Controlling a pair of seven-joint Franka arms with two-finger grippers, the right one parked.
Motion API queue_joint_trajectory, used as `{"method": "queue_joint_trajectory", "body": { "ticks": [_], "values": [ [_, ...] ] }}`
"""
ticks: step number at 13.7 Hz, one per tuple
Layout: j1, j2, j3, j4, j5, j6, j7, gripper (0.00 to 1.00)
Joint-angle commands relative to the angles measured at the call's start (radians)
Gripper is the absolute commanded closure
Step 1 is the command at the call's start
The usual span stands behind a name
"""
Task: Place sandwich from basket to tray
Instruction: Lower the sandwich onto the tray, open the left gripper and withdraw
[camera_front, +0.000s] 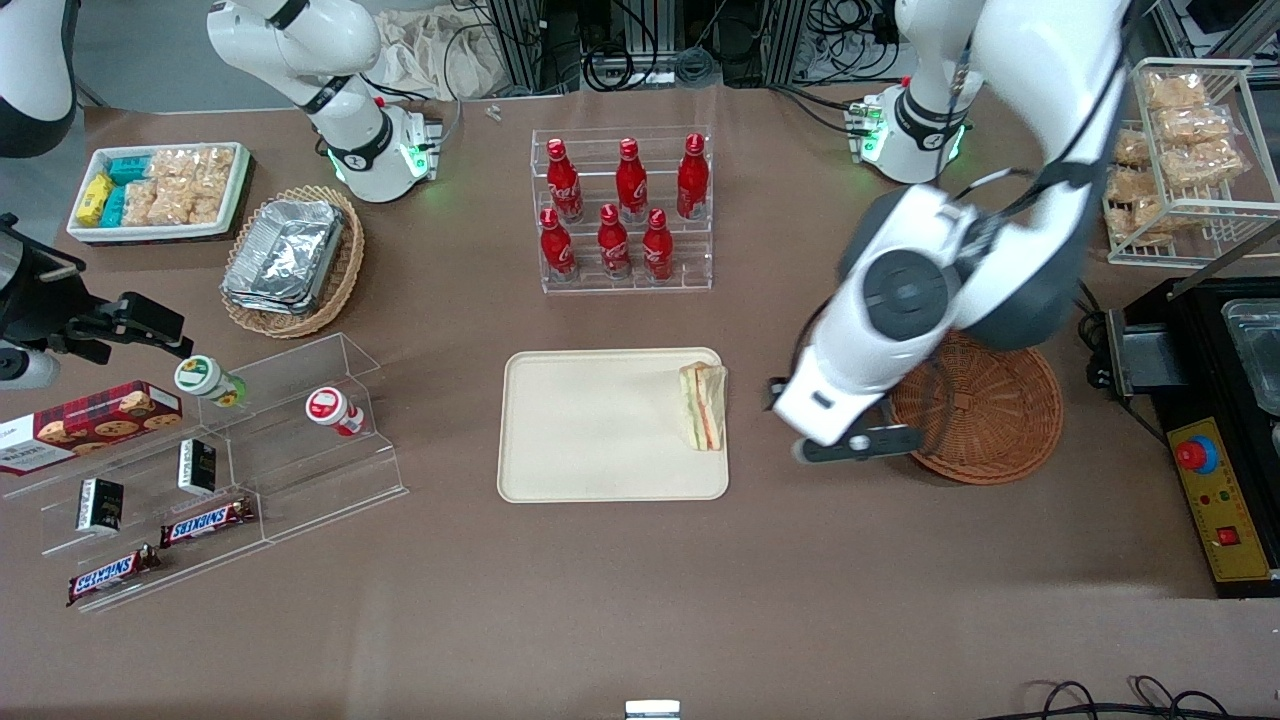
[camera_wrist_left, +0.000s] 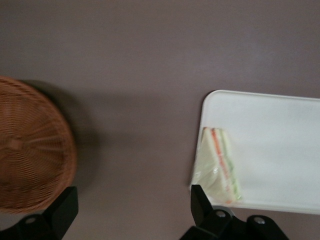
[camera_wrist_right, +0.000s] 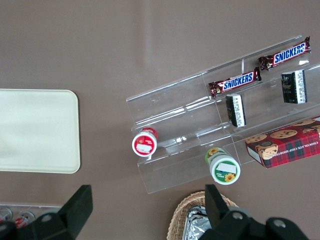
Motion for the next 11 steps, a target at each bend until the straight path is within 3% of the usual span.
{"method": "queue_joint_trajectory", "body": {
  "ticks": [1,3,5,9,11],
  "values": [
    [0.139,-0.112,-0.006,-0.049,-0.076,-0.116,0.227,0.0],
    [0.251,-0.181,-0.004,-0.052,-0.139,-0.2,0.353,0.0],
    [0.321,-0.253,0.008,-0.096,-0.147,-0.233,0.363,0.0],
    [0.172,-0.404,0.259,-0.237,-0.18,-0.201,0.369,0.0],
    [0.131,-0.396,0.277,-0.233,-0.17,-0.213,0.37,0.0]
  ]
}}
